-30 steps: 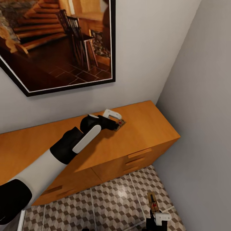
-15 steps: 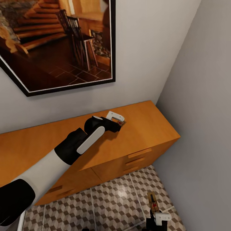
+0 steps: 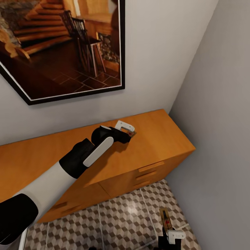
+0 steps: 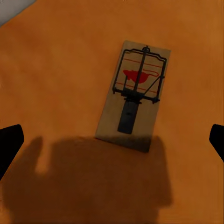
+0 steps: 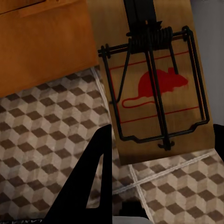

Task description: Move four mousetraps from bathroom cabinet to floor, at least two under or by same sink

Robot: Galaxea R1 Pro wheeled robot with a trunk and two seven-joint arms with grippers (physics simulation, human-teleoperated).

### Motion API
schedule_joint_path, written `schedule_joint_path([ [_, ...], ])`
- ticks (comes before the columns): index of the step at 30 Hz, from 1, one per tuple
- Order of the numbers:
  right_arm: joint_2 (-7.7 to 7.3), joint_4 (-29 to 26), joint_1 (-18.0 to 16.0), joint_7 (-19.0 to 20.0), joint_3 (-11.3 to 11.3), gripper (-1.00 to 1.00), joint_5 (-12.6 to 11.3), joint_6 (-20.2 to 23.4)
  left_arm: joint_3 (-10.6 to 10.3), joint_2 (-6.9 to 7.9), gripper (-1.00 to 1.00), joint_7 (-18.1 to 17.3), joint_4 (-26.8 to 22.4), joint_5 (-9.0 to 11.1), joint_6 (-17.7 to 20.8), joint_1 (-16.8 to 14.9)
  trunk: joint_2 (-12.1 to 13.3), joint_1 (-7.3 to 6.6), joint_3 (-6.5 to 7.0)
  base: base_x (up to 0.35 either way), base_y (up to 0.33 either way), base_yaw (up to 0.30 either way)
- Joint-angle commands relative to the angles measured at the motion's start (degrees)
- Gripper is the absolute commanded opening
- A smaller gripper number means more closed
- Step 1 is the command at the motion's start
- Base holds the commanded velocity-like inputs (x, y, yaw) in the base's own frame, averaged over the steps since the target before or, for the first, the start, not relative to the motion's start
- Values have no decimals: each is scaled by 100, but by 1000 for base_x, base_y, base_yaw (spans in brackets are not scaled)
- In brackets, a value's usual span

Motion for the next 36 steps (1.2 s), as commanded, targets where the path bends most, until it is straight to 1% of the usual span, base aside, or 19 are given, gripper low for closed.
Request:
schedule_joint_path([
  [1,2,1,-2,-55,49,-100,-5,-8,-15,3,100,59,-1,58,5,-8,-9,4,-8,97,0,0],
  [8,2,1,-2,-55,49,-100,-6,-8,-17,-2,100,59,13,58,5,-8,-9,4,-8,83,0,0],
  [26,2,1,-2,-55,49,-100,-5,-8,-18,3,100,59,24,58,5,-6,-9,4,-8,5,0,0],
  [36,2,1,-3,-54,49,-100,-3,-8,-83,-2,100,59,24,55,5,97,-9,4,-8,0,0,0],
])
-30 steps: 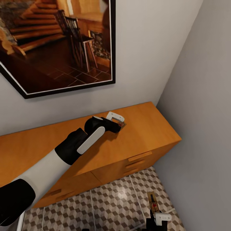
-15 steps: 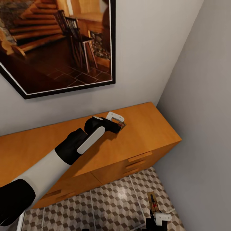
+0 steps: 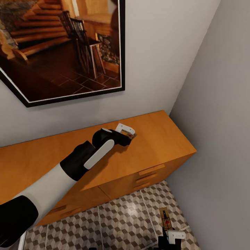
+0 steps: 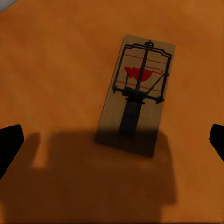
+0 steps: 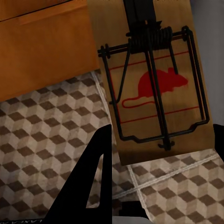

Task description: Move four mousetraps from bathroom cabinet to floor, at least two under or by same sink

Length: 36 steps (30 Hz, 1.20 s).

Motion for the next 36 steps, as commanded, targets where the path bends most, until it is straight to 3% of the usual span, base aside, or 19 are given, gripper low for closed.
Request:
schedule_joint_path([
  [1,2,1,-4,-52,49,-100,-8,-8,-17,4,100,58,-5,58,6,-6,-9,3,-8,0,0,0],
  [36,2,1,-1,-53,49,-100,-8,-8,-37,-29,100,58,17,57,4,2,-9,3,-205,1,0,0],
])
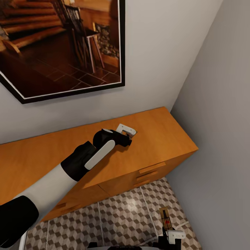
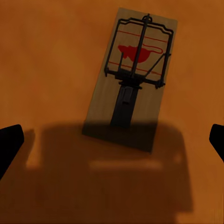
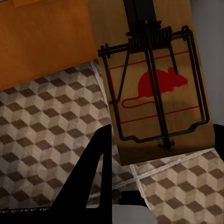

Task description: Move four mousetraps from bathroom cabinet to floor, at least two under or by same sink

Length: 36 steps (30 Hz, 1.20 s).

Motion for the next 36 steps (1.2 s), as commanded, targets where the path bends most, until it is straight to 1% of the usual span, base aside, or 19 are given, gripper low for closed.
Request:
schedule_joint_path([
  [1,2,1,-2,-52,50,-100,-5,-8,-8,-6,100,56,-2,54,9,-6,-9,3,-11,82,0,0],
  [9,2,1,-4,-52,50,-100,-4,-8,-16,-18,100,56,-10,55,11,-6,-9,3,-21,106,0,0],
  [17,2,1,-2,-52,50,-100,-3,-8,-199,-18,100,56,-7,52,1,-2,-9,3,-21,11,0,0],
  [20,2,1,-3,-52,50,-100,-6,-8,-230,-18,100,56,20,55,-138,-4,-9,3,-21,1,0,0],
  [21,2,1,-4,-52,50,-100,-5,-8,-244,-18,100,56,61,53,-235,-3,-9,3,-21,0,0,0],
  [24,2,1,-4,-52,50,-100,-5,-8,-314,-18,100,54,144,50,-384,0,-9,3,-21,0,0,0],
  [25,2,1,-5,-52,50,-100,-4,-8,-372,-18,100,55,170,50,-427,-1,-9,3,-21,0,0,0],
  [28,2,1,-4,-52,50,-100,-4,-8,-476,-18,100,56,199,49,-481,-1,-9,3,-21,0,0,0],
  [36,2,1,-3,-52,50,-100,-3,-8,-516,-4,100,52,180,49,-505,-1,-9,3,-21,0,0,0],
])
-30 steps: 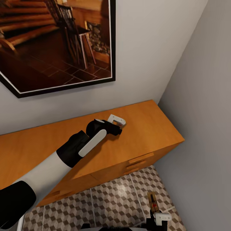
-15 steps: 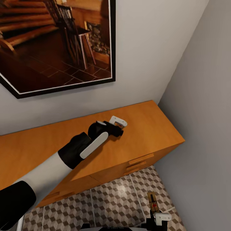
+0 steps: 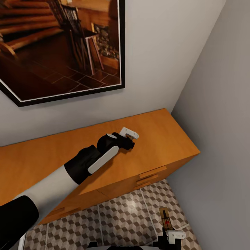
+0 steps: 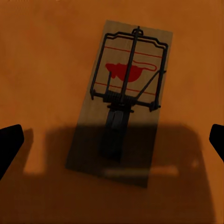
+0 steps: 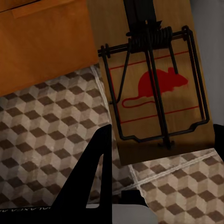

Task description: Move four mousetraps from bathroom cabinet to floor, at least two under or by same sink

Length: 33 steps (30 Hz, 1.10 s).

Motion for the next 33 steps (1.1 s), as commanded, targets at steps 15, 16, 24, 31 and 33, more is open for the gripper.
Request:
schedule_joint_path([
  [15,1,1,-1,-52,49,-100,-8,-8,-18,6,100,61,20,58,6,-6,-9,3,-8,0,0,0],
  [16,1,1,-1,-52,49,-100,-8,-8,-19,7,100,61,24,58,5,-6,-9,3,-8,0,0,0],
  [24,1,1,-1,-52,49,-100,-7,-8,-20,24,100,55,24,64,-2,-6,-9,3,-8,0,0,0],
  [31,1,1,-3,-52,49,-100,-7,-8,-18,36,100,28,26,66,-5,-4,-9,3,-8,0,0,0],
  [33,1,1,-3,-52,49,-100,-7,-8,-15,38,100,-45,27,64,-8,-4,-9,3,-8,0,0,0],
])
